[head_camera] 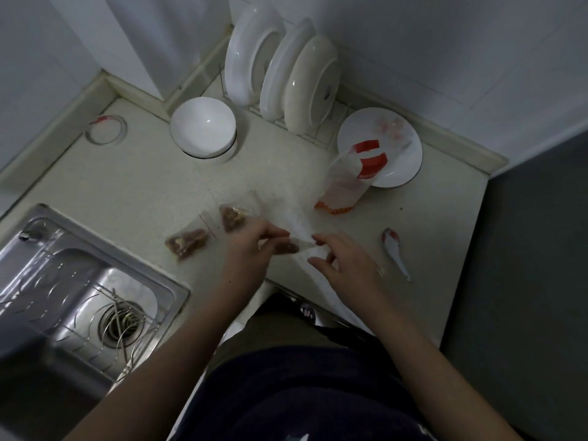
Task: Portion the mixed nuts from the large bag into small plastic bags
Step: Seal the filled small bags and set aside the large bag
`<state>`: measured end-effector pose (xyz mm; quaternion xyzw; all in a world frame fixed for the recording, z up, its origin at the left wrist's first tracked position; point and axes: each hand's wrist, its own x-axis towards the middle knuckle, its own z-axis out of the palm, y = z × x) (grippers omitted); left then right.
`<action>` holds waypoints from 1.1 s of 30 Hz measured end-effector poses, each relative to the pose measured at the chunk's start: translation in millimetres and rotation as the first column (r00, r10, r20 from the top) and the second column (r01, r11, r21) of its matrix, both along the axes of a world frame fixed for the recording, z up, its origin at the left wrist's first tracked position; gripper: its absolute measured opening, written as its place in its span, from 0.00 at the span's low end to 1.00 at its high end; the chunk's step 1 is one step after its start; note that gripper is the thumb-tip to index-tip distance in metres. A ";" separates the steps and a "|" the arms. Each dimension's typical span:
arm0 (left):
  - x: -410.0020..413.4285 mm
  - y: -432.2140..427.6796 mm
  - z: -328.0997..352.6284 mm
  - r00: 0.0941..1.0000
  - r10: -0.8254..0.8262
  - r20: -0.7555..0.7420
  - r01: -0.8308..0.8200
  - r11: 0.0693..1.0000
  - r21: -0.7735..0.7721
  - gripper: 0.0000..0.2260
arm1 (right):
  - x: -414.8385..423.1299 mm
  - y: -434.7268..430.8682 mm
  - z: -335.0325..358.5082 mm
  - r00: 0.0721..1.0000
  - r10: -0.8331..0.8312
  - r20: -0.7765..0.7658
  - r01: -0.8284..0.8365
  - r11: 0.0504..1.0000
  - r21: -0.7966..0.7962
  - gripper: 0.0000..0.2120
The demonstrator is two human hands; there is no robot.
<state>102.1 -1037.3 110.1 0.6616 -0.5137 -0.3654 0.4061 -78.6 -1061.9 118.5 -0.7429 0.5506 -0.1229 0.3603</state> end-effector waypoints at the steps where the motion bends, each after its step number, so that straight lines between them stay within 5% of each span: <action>1: -3.3 3.6 4.6 1.000 -0.010 -0.017 0.010 1.000 -0.014 0.02 | 2.5 0.3 2.3 1.000 0.010 0.013 -0.009 1.000 -0.019 0.09; 3: -7.8 9.3 9.9 0.999 -0.027 -0.028 0.026 0.999 -0.043 0.02 | 5.3 0.8 6.9 0.998 0.003 0.061 -0.001 0.999 -0.043 0.01; 12: 6.9 26.6 9.9 0.965 -0.034 0.262 0.063 0.993 -0.103 0.05 | 5.9 4.5 13.7 0.976 -0.026 0.218 0.051 0.993 -0.106 0.03; 22: 6.2 40.8 11.8 0.942 0.029 0.335 0.015 0.991 -0.129 0.07 | 15.2 11.8 13.1 0.995 0.100 0.026 -0.082 0.920 -0.384 0.07; 33: 5.6 42.1 19.2 0.865 -0.018 0.501 0.113 0.981 -0.160 0.02 | 15.2 9.5 9.7 0.987 0.150 0.057 -0.121 0.932 -0.342 0.04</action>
